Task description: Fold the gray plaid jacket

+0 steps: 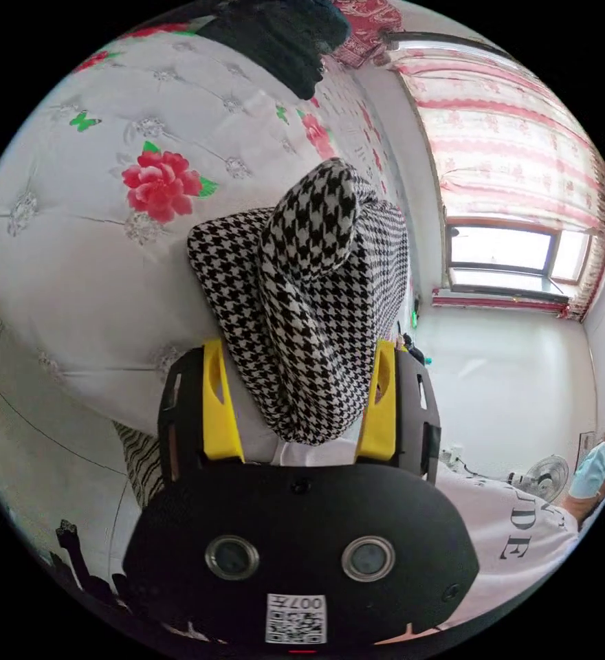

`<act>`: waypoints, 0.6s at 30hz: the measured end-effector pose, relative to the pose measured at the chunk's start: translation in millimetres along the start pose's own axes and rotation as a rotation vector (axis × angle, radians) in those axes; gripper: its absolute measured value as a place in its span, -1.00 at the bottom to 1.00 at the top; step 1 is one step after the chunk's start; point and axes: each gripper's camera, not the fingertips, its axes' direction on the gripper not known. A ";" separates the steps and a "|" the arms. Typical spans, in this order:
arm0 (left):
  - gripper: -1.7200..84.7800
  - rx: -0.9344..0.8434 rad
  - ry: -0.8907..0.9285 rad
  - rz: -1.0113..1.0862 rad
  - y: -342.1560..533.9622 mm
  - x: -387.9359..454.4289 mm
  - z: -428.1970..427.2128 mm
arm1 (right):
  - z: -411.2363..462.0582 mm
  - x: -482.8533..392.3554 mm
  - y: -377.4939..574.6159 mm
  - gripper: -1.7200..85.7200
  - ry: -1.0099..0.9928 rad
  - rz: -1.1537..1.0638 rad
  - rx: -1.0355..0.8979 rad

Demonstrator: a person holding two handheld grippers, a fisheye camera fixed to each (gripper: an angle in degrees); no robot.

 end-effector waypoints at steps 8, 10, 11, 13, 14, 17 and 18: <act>-0.67 -0.120 0.014 0.074 -52.0 8.9 16.3 | 70.2 -44.6 -23.0 -0.74 0.158 -0.053 -0.056; -0.75 -0.079 0.054 0.088 -57.1 15.3 -4.1 | 70.1 -64.2 -20.7 -0.78 0.143 -0.074 -0.028; -0.76 -0.076 0.062 0.093 -59.4 17.3 -9.5 | 71.2 -78.5 -19.7 -0.80 0.112 -0.078 -0.016; -0.78 -0.065 0.071 0.146 -73.2 31.0 -33.3 | 78.9 -106.7 -20.6 -0.82 0.081 -0.107 -0.008; -0.79 -0.060 0.072 0.161 -77.8 35.0 -39.9 | 87.1 -128.8 -23.2 -0.83 0.050 -0.128 0.009; -0.80 -0.011 0.080 0.240 -109.3 55.4 -81.3 | 120.7 -185.2 -42.2 -0.84 -0.036 -0.198 0.039; -0.81 0.013 0.083 0.268 -126.8 62.6 -101.2 | 129.7 -196.9 -48.3 -0.85 -0.043 -0.214 0.041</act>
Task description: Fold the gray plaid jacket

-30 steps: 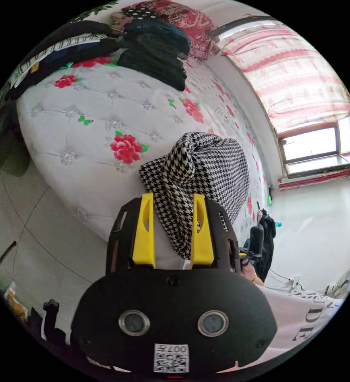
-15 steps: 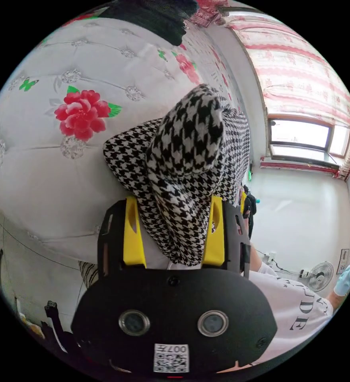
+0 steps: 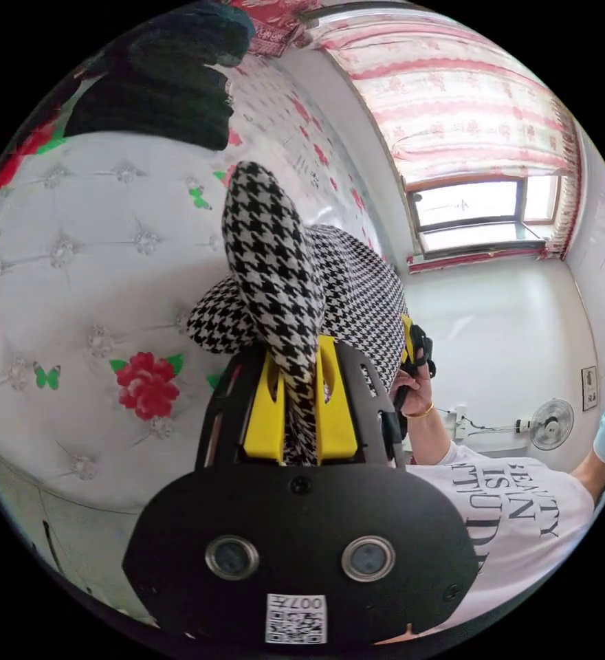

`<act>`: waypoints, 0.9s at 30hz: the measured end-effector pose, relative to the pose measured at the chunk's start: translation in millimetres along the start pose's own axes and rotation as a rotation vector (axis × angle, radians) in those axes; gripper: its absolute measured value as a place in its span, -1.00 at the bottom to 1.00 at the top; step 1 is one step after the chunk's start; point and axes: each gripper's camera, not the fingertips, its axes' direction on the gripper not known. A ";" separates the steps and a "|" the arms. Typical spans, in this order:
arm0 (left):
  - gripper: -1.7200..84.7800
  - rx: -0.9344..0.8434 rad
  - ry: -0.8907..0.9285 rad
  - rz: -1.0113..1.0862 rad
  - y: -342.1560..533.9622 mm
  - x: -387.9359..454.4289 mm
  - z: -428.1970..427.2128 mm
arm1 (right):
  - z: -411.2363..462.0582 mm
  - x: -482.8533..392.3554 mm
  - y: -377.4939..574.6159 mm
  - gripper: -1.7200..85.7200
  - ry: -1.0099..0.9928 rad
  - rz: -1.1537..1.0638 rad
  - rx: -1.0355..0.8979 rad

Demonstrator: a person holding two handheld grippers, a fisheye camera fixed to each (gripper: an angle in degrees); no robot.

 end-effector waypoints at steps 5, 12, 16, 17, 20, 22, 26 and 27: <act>-0.81 0.124 -0.027 0.156 -95.3 14.3 -87.0 | 114.5 -83.0 -92.2 -0.85 -0.098 -0.147 0.017; -0.77 0.244 -0.173 0.180 -255.2 -9.5 -181.4 | 321.5 -146.3 -228.1 -0.84 -0.097 -0.263 0.043; -0.68 0.183 -0.405 -0.049 -280.9 -83.9 -157.2 | 410.8 -98.4 -256.5 -0.83 0.103 -0.133 -0.056; -0.67 0.173 -0.429 -0.043 -275.1 -87.3 -150.5 | 425.4 -81.5 -248.4 -0.83 0.157 -0.125 -0.083; -0.67 0.166 -0.513 0.048 -223.0 -87.4 -115.6 | 435.3 -46.9 -205.7 -0.83 0.301 -0.160 -0.156; -0.68 0.160 -0.574 0.117 -164.8 -79.6 -79.6 | 428.3 -30.4 -167.7 -0.83 0.420 -0.192 -0.220; -0.69 0.002 -0.623 0.202 -72.0 -64.1 6.5 | 392.2 -1.6 -54.0 -0.85 0.761 -0.206 -0.430; -0.70 -0.080 -0.630 0.218 -42.3 -57.6 39.5 | 381.6 1.4 -20.2 -0.86 0.860 -0.205 -0.522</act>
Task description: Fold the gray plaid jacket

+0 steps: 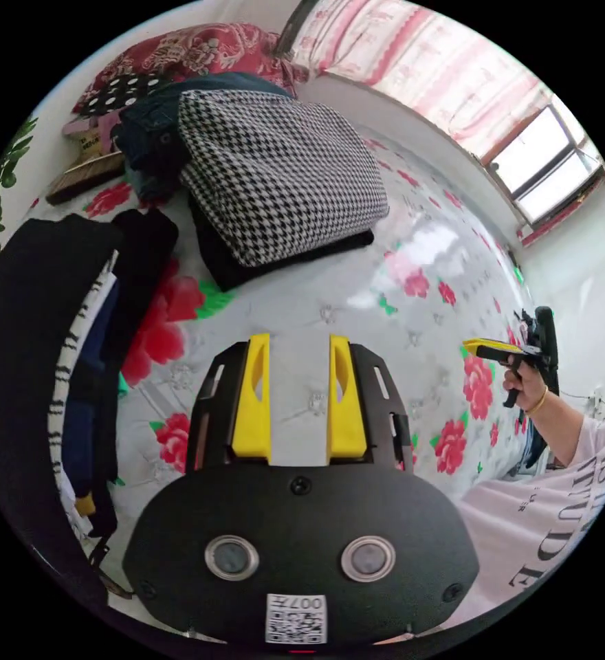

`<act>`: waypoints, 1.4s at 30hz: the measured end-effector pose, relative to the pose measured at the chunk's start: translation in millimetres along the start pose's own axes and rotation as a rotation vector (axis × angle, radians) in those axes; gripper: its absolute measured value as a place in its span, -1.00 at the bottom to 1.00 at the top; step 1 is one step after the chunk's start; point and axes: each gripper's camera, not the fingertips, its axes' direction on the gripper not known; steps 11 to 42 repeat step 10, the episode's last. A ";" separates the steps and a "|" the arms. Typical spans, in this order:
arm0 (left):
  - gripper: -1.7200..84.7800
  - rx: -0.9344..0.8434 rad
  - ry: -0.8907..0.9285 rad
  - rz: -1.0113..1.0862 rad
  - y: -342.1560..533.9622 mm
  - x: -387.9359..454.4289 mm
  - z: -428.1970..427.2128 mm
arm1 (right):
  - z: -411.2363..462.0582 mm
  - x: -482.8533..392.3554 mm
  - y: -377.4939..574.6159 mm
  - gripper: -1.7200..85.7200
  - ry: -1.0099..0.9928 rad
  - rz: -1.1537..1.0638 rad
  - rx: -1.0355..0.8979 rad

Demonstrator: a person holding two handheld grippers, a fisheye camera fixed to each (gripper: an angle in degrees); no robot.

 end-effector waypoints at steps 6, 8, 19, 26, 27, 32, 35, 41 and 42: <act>-0.76 -0.281 0.011 0.289 79.5 157.6 78.0 | 26.8 -36.5 118.6 -0.88 0.259 -0.143 -0.365; -0.77 -0.295 -0.006 0.383 90.3 201.1 83.8 | 54.1 -48.3 142.5 -0.90 0.261 -0.153 -0.466; -0.77 -0.299 -0.043 0.496 99.5 253.5 86.8 | 48.1 -63.1 148.1 -0.91 0.305 -0.181 -0.335; -0.77 -0.299 -0.043 0.496 99.5 253.5 86.8 | 48.1 -63.1 148.1 -0.91 0.305 -0.181 -0.335; -0.77 -0.299 -0.043 0.496 99.5 253.5 86.8 | 48.1 -63.1 148.1 -0.91 0.305 -0.181 -0.335; -0.77 -0.299 -0.043 0.496 99.5 253.5 86.8 | 48.1 -63.1 148.1 -0.91 0.305 -0.181 -0.335; -0.77 -0.299 -0.043 0.496 99.5 253.5 86.8 | 48.1 -63.1 148.1 -0.91 0.305 -0.181 -0.335; -0.77 -0.299 -0.043 0.496 99.5 253.5 86.8 | 48.1 -63.1 148.1 -0.91 0.305 -0.181 -0.335; -0.77 -0.299 -0.043 0.496 99.5 253.5 86.8 | 48.1 -63.1 148.1 -0.91 0.305 -0.181 -0.335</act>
